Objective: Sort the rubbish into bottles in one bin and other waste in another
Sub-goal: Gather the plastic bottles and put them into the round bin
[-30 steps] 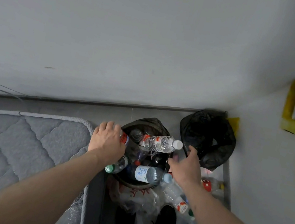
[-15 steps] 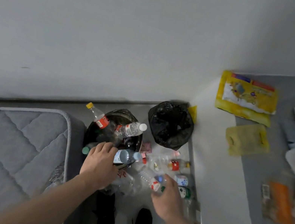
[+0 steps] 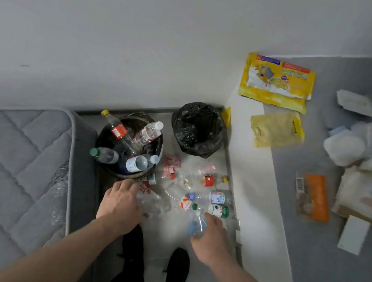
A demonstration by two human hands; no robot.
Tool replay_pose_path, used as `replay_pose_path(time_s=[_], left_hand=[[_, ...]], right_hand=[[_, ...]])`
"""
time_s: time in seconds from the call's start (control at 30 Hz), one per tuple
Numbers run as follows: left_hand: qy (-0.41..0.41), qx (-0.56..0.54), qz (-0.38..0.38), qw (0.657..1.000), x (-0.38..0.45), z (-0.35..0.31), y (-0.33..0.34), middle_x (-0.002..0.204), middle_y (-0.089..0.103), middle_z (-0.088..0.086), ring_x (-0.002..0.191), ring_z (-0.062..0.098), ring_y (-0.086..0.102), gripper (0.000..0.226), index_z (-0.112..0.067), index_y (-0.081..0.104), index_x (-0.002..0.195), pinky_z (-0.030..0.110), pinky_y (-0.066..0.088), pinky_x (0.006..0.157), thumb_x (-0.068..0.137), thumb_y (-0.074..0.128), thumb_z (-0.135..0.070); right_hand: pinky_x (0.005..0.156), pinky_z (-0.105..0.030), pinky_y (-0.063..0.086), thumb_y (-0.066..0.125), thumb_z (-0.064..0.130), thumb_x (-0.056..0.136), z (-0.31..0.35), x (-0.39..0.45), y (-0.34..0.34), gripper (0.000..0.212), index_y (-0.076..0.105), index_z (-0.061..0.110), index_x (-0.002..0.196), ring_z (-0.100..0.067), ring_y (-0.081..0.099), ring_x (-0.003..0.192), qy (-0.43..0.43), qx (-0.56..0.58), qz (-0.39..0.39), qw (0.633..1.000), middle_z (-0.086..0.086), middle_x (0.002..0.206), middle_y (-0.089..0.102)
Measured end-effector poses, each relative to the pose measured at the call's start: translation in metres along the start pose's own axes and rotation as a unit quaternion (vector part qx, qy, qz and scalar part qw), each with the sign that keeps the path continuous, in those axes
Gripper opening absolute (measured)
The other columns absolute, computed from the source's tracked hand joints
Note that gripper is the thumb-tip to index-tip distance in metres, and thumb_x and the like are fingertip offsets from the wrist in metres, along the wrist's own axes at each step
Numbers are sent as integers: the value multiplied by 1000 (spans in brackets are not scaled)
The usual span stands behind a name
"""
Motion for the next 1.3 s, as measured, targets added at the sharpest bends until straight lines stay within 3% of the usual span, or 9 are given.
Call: replay_pose_path(time_s=[0.1,0.3,0.47,0.83,1.0,1.3], left_hand=[[17,1,17,1000,-22,-24,15,147,43,-5,138,23,36,49,-26,50,134,39,35,112,86,48,-38],[78,41,59,994,-43,-58,57,153,34,-1,142,24,30,59,-24,41,144,38,29,117,86,52,-30],[96,61,88,990,-53,-64,106,147,39,2,136,26,36,60,-23,44,142,38,32,115,84,54,-30],[50,64,119,990,-53,-76,169,160,25,5,147,29,26,58,-24,43,144,43,27,121,88,55,-31],[9,24,112,993,-34,-99,199,156,31,4,144,28,29,59,-23,45,143,44,32,117,86,57,-32],[15,7,126,992,21,-133,261,160,25,2,140,26,35,63,-21,41,148,44,39,112,89,59,-31]], right_hand=[[104,-35,41,61,32,88,-22,-13,-2,67,35,25,149,-24,45,132,2,-22,1,1000,3,149,38],[115,-36,34,63,37,91,-65,-24,13,79,23,22,157,-27,32,144,32,-17,4,999,-1,160,28],[111,-35,36,59,38,91,-104,-34,39,72,31,18,154,-29,41,138,59,-22,10,998,-3,155,33],[114,-38,35,62,35,89,-164,-10,67,77,27,20,156,-29,35,141,50,-29,51,997,-3,159,26],[115,-40,35,60,36,90,-187,23,64,78,24,22,157,-28,31,144,15,-63,54,996,-2,163,20],[112,-37,36,59,31,91,-211,99,71,78,19,24,158,-28,31,143,11,-73,54,996,-1,164,15]])
Point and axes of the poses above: each hand's wrist, its own x-axis towards the middle knuckle, its own y-axis out of the palm, z = x × y, the point moved 7 cm from there along x, towards the middle knuckle
